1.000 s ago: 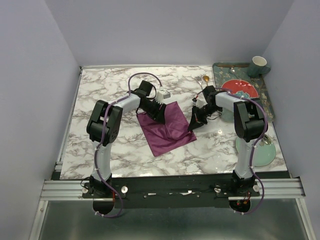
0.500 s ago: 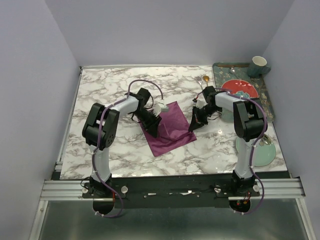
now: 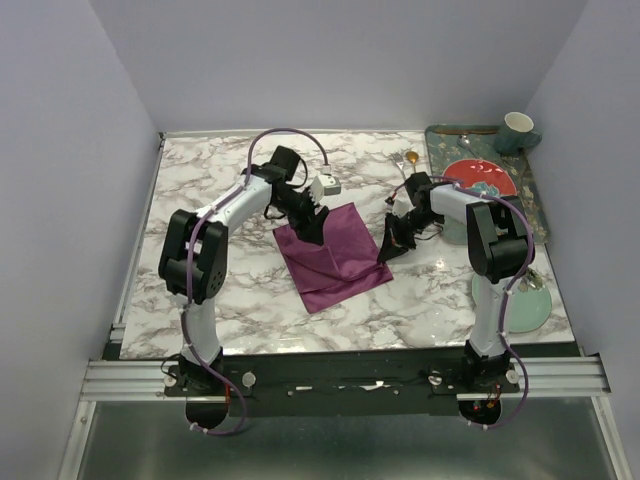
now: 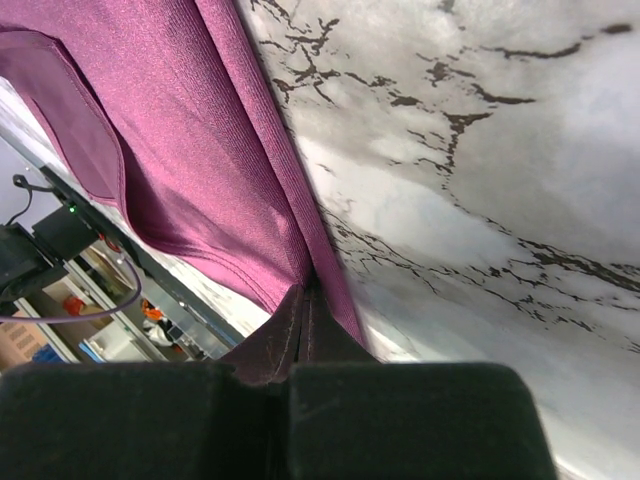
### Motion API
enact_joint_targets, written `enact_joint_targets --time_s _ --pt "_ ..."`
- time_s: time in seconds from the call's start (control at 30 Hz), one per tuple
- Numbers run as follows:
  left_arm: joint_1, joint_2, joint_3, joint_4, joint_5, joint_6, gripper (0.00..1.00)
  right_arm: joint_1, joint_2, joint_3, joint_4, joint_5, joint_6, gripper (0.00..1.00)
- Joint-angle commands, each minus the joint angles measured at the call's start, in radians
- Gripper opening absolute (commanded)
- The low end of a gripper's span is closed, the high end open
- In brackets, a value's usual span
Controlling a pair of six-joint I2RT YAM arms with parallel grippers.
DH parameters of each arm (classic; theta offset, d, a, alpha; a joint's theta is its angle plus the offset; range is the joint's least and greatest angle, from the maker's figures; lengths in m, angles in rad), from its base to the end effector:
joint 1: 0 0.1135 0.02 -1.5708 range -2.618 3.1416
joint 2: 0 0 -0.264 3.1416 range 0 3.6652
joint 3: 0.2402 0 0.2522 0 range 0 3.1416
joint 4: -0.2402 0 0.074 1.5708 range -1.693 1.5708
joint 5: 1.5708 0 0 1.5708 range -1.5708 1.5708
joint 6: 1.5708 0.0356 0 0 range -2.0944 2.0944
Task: Fold the napkin into a case and place the utensils inside
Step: Smooth out the square-folded napkin at the center of the board.
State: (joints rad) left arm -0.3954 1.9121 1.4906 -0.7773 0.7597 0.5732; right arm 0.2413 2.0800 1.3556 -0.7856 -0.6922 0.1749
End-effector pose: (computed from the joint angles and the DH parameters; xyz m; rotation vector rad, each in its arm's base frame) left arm 0.3530 -0.1739 0.2238 1.3550 2.1647 -0.9702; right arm 0.3617 0.1124 0.1254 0.1270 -2.8747 -1.0333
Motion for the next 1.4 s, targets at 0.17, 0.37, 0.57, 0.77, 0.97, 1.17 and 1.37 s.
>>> enact_joint_targets --time_s 0.17,0.37,0.57,0.77,0.97,1.17,1.37 --pt "-0.040 0.156 0.063 0.139 -0.094 -0.151 0.72 0.006 0.017 0.016 -0.004 0.026 -0.005 0.01" --pt "-0.057 0.177 0.046 0.127 -0.125 -0.145 0.71 0.006 0.023 0.017 -0.004 0.031 -0.005 0.01" --pt "-0.063 0.177 0.039 0.007 -0.094 -0.085 0.65 0.006 0.026 0.022 -0.004 0.031 0.006 0.01" --pt "-0.091 0.168 0.004 -0.028 -0.118 -0.055 0.56 0.006 0.029 0.020 -0.001 0.033 0.012 0.01" --pt "-0.091 0.128 -0.021 -0.017 -0.105 -0.023 0.43 0.006 0.028 0.017 -0.001 0.039 0.009 0.01" --pt "-0.091 0.035 -0.093 0.010 -0.108 0.060 0.26 0.006 0.023 0.019 -0.003 0.045 0.012 0.01" --pt "-0.091 -0.076 -0.208 -0.054 -0.085 0.264 0.19 0.006 0.020 0.019 -0.006 0.049 0.006 0.00"
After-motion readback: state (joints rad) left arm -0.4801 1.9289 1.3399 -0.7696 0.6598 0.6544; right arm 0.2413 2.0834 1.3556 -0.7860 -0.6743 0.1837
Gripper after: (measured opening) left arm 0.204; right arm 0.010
